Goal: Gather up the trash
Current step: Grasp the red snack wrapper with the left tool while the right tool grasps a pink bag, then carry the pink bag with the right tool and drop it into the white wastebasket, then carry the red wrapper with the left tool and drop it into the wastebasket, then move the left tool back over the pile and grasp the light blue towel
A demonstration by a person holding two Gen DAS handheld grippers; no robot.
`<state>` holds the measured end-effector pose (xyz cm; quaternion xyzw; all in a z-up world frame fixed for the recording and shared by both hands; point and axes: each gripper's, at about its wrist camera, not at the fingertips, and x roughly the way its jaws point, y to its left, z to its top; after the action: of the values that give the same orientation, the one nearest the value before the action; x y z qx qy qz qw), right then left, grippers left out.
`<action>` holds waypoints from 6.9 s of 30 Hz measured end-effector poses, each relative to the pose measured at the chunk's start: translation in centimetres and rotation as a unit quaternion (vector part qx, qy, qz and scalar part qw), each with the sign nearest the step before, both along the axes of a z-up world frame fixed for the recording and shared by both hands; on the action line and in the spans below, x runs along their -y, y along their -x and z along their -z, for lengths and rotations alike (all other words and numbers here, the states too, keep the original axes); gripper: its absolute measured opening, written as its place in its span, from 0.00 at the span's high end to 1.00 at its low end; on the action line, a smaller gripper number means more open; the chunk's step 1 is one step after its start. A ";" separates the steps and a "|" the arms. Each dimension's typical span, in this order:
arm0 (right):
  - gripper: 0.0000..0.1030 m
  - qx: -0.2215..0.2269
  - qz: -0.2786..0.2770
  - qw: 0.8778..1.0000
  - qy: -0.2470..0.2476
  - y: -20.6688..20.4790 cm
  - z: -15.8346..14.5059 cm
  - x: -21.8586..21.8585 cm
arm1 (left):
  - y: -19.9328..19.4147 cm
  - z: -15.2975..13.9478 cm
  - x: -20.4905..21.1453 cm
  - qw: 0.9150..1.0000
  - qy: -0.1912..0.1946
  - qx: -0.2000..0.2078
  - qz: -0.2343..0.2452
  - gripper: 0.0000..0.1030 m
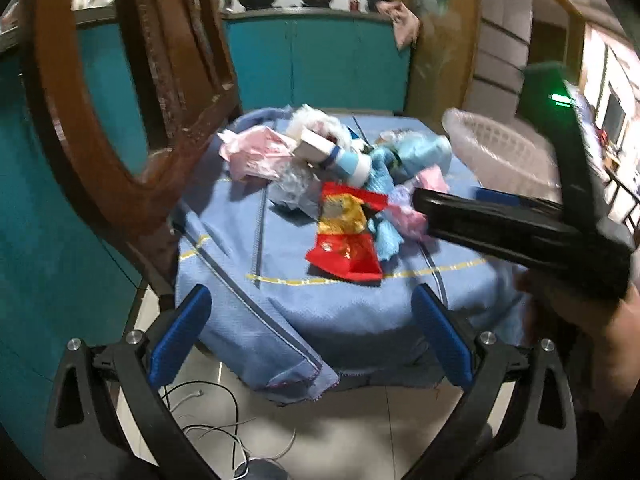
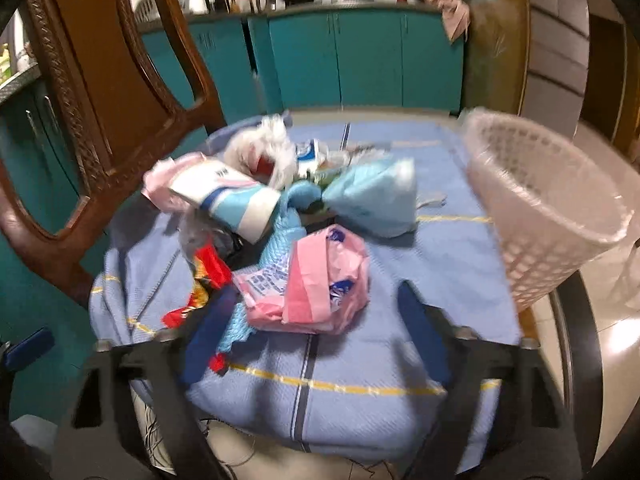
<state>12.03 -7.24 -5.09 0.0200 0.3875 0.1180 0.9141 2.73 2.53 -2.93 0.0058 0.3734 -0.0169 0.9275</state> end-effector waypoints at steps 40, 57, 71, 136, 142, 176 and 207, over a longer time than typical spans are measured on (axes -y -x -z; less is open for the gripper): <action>0.74 0.095 -0.035 0.994 -0.027 5.6 -5.8 4.6 | -3.5 -6.0 -0.4 0.992 0.058 0.107 0.025 0.57; 0.74 0.083 -0.039 0.996 -0.011 5.3 -5.0 3.4 | -5.0 -4.0 0.6 0.996 0.044 0.067 0.029 0.57; 0.74 0.082 -0.039 0.996 -0.012 5.3 -4.9 3.6 | -5.2 -3.7 0.8 0.997 0.041 0.062 0.029 0.57; 0.05 0.196 0.284 0.931 -0.116 6.3 -8.1 21.0 | -22.7 -11.7 23.1 0.957 0.119 0.096 0.248 0.46; 0.05 0.173 0.261 0.944 -0.108 5.2 -7.5 20.3 | -26.7 -10.0 24.0 0.963 0.130 0.051 0.231 0.12; 0.05 0.118 0.070 0.990 -0.037 6.5 -5.8 8.7 | -4.5 -3.0 0.8 0.997 0.048 0.040 0.046 0.03; 0.05 0.121 0.063 0.990 -0.032 6.5 -5.9 8.6 | -5.9 -1.0 1.7 0.998 0.049 0.000 0.047 0.03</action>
<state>5.55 -15.84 0.79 0.0593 0.2681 0.0736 0.9587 8.66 0.83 -1.94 -0.0217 0.3714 -0.0791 0.9248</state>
